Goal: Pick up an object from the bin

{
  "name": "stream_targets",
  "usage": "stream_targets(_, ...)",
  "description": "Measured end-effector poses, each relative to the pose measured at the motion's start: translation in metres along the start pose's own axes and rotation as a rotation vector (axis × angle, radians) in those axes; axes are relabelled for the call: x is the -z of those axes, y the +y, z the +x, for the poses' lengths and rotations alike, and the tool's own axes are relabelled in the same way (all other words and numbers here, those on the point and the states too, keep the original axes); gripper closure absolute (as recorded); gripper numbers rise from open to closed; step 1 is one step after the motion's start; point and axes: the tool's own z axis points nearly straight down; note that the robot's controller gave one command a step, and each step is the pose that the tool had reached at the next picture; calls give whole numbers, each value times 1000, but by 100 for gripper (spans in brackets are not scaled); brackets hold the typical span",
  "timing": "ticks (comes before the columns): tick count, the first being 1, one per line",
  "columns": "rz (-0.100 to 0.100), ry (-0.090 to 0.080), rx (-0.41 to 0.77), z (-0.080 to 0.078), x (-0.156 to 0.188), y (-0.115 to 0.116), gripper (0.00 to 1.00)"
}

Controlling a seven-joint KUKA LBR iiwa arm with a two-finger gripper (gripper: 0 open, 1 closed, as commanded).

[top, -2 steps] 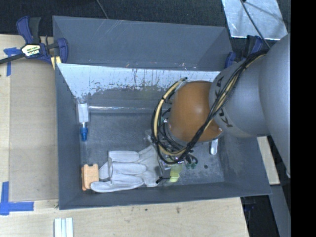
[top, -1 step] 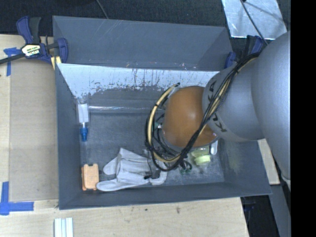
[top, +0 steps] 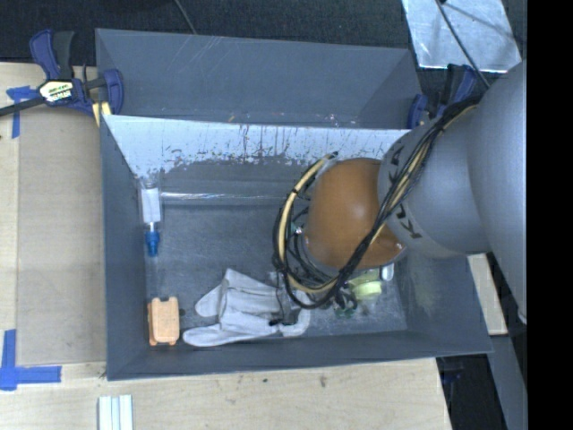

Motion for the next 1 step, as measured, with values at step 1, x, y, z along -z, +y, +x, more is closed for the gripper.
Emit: stream_targets(1, 2, 0, -14, -35, 148, 31, 100)
